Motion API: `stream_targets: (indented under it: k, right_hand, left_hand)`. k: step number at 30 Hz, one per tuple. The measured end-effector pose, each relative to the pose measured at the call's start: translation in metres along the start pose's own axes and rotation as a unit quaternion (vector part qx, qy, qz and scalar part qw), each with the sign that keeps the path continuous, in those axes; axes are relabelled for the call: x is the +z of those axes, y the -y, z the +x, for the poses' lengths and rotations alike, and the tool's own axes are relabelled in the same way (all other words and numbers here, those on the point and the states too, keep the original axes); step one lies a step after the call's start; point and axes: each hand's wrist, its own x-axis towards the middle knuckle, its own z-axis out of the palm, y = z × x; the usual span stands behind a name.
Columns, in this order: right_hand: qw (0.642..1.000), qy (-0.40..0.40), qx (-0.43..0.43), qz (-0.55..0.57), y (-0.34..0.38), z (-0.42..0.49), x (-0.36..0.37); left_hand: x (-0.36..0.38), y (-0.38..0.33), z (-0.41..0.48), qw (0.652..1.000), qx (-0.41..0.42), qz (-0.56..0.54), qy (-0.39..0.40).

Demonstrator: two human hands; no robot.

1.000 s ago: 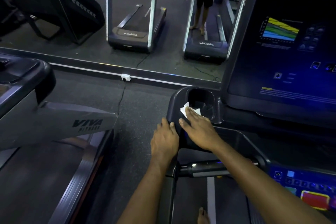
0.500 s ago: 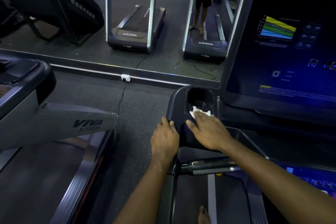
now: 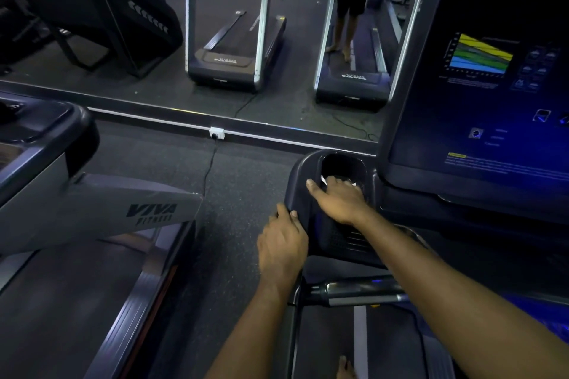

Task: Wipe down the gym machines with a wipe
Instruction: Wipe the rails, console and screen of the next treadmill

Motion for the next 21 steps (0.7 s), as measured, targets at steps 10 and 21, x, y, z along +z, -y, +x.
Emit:
stream_targets:
  k: [10,21]
  right_hand:
    - [0.966,0.048,0.064,0.247,0.032,0.027,0.003]
    - [0.851,-0.025,0.144,0.504,0.051,0.057,-0.002]
  left_hand:
    - [0.0,0.0,-0.001,1.0,-0.006,-0.005,0.005]
    - [-0.004,-0.004,-0.002,1.0,-0.015,0.003,0.005]
